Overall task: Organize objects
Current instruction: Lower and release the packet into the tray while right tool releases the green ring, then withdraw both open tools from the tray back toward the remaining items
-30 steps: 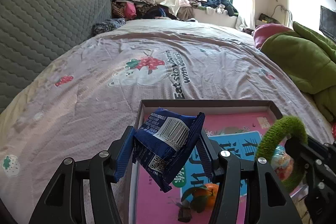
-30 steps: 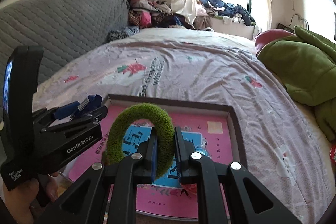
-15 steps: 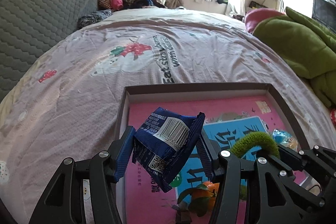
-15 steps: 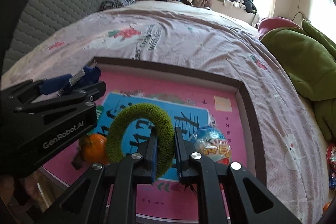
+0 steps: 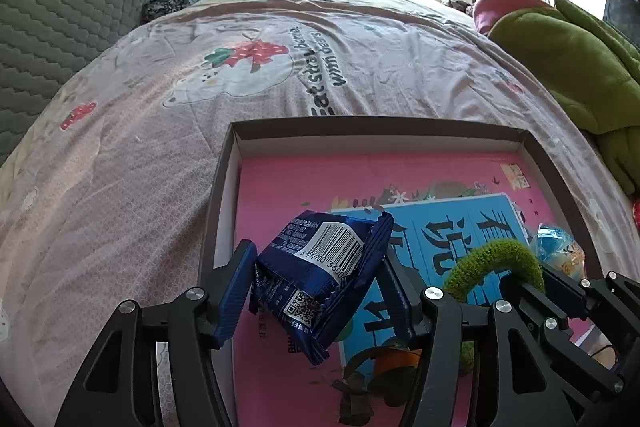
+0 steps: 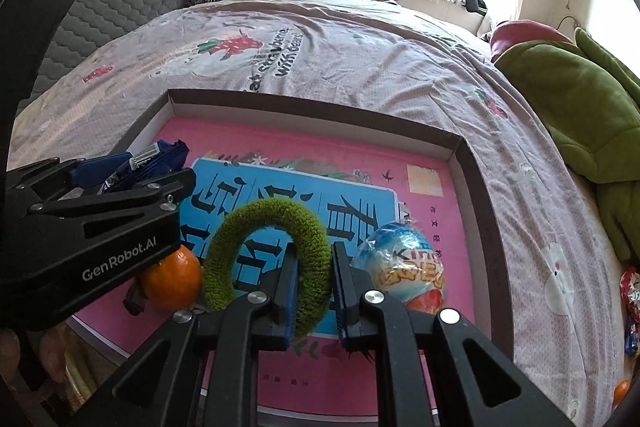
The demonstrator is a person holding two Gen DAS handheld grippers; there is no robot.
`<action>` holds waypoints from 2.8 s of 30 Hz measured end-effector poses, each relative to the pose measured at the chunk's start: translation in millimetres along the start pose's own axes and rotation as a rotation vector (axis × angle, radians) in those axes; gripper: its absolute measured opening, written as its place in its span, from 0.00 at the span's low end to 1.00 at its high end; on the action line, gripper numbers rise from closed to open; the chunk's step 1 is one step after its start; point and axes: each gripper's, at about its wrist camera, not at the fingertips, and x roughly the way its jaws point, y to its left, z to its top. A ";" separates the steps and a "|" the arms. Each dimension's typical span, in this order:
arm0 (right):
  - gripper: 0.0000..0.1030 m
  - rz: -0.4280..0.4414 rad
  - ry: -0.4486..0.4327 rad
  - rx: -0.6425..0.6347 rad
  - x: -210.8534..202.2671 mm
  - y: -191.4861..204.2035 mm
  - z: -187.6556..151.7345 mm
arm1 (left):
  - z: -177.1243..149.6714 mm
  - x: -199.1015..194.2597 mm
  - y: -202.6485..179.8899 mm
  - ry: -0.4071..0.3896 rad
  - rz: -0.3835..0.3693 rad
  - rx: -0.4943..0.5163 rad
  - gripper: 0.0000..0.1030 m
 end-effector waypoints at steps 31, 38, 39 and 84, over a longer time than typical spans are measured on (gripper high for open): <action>0.29 0.058 -0.084 0.084 -36.9 -20.8 5.4 | 7.8 -48.7 4.7 -0.066 -0.051 -0.001 0.68; 0.29 0.057 -0.120 0.109 -57.9 -32.9 6.3 | 4.6 -79.6 6.7 -0.134 -0.008 0.009 0.69; 0.30 0.057 -0.122 0.108 -60.2 -33.8 5.5 | 2.8 -84.2 5.2 -0.143 0.003 0.018 0.69; 0.63 0.106 -0.200 0.026 -241.6 -37.8 -51.4 | -97.3 -299.0 -26.8 -0.227 -0.006 -0.066 0.74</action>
